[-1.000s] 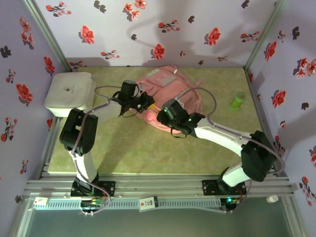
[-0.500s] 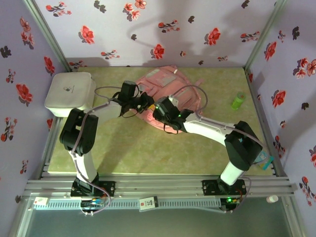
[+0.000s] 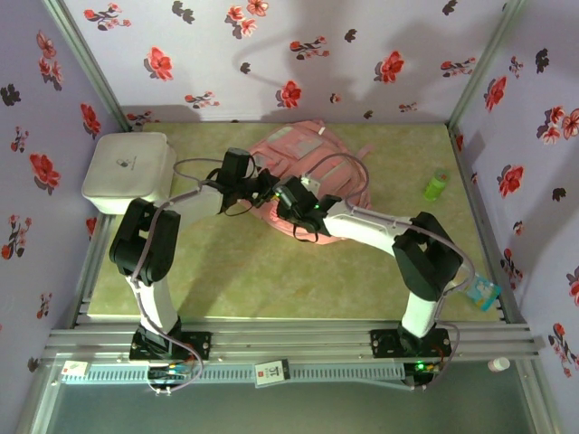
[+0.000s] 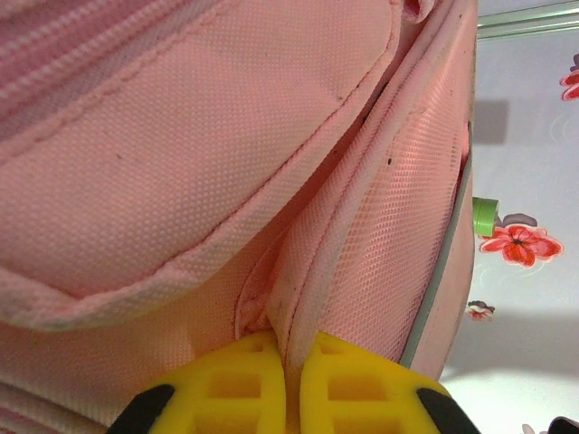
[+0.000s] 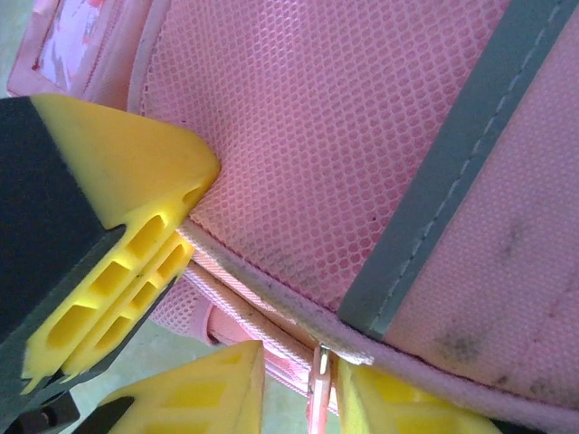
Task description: Pack books, pencil case, and school supplies into a backpack
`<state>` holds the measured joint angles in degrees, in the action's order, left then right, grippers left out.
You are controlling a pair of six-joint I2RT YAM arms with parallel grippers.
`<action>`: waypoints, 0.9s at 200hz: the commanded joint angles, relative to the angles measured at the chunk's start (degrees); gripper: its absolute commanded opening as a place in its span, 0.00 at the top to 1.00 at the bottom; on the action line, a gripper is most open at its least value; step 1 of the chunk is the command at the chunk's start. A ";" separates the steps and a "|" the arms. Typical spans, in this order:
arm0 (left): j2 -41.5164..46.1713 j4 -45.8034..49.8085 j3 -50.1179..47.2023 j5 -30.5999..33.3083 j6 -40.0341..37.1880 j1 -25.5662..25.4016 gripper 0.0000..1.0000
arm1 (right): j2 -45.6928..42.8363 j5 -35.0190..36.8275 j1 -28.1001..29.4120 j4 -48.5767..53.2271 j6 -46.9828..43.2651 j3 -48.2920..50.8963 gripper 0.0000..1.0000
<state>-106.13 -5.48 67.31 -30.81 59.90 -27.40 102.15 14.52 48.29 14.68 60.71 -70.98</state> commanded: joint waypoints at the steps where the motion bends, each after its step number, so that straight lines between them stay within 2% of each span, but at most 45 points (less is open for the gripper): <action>1: 2.33 -1.91 -0.61 -3.04 -0.29 -1.60 1.00 | 2.07 4.28 -0.39 1.52 0.64 -1.96 0.76; 29: 2.61 -1.91 -0.60 -3.08 -0.21 -1.62 1.00 | 2.84 7.65 -0.35 3.32 0.33 -2.63 0.82; 51: 2.59 -1.73 -0.60 -3.03 -0.48 -1.61 1.00 | 2.75 8.14 -0.39 4.22 -0.30 -2.74 0.93; 68: 2.51 -1.27 -0.60 -2.85 -0.96 -1.50 1.00 | 1.49 8.24 -0.28 5.04 -1.25 -2.05 0.98; 127: 2.26 3.44 0.71 -0.30 -5.06 -0.47 1.00 | -11.10 10.71 -0.40 9.69 -3.58 9.34 1.00; 154: 1.65 4.34 1.12 0.12 -5.92 -0.29 1.00 | -13.81 15.25 -1.48 16.46 -3.82 11.12 1.00; 180: 1.36 4.68 1.33 0.00 -6.06 -0.31 1.00 | -15.38 14.91 -2.92 15.14 -6.57 12.18 0.99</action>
<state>-105.89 -3.62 67.35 -31.94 57.47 -28.60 89.32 22.72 47.48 22.39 56.86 -60.64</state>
